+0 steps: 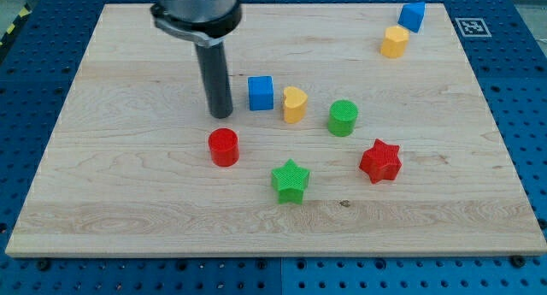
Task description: Move the blue cube towards the top center of the board
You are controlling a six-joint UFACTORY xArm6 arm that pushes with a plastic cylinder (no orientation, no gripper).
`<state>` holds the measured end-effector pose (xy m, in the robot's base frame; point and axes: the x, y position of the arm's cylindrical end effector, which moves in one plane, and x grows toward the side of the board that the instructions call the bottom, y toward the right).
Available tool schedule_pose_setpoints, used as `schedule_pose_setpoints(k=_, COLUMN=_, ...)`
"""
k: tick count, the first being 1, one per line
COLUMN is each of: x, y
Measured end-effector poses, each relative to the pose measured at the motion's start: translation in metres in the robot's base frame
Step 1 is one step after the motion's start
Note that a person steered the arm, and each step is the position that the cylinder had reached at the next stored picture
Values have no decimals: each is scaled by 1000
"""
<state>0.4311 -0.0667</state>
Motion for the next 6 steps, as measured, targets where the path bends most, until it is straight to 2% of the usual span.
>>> schedule_pose_setpoints(k=2, x=-18, y=80)
schedule_pose_setpoints(k=4, x=-70, y=99)
schedule_pose_setpoints(k=5, x=-51, y=99)
schedule_pose_setpoints(k=6, x=-31, y=69)
